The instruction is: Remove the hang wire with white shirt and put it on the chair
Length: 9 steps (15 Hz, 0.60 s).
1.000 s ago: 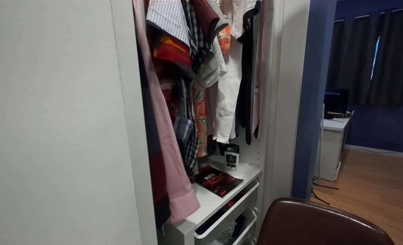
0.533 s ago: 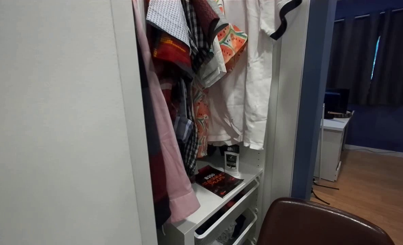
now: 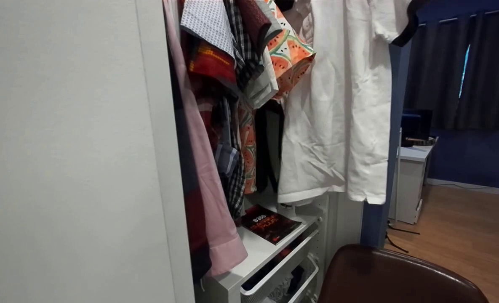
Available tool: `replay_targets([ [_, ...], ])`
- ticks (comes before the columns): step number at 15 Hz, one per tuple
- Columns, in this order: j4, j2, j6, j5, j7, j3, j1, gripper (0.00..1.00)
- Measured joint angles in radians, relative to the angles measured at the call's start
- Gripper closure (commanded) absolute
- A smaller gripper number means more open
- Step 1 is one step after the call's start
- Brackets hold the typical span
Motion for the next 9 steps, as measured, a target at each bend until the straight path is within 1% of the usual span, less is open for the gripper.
replay_targets([
  [3,-0.090,-0.102,-0.046,0.016,-0.005,-0.031,0.015,0.98],
  [4,-0.127,-0.137,-0.046,0.034,-0.015,-0.041,0.025,0.98],
  [5,-0.166,-0.172,-0.046,0.050,-0.025,-0.051,0.037,0.92],
  [7,-0.239,-0.232,-0.045,0.070,-0.038,-0.066,0.054,0.92],
  [9,-0.280,-0.265,-0.043,0.073,-0.040,-0.069,0.059,0.92],
])
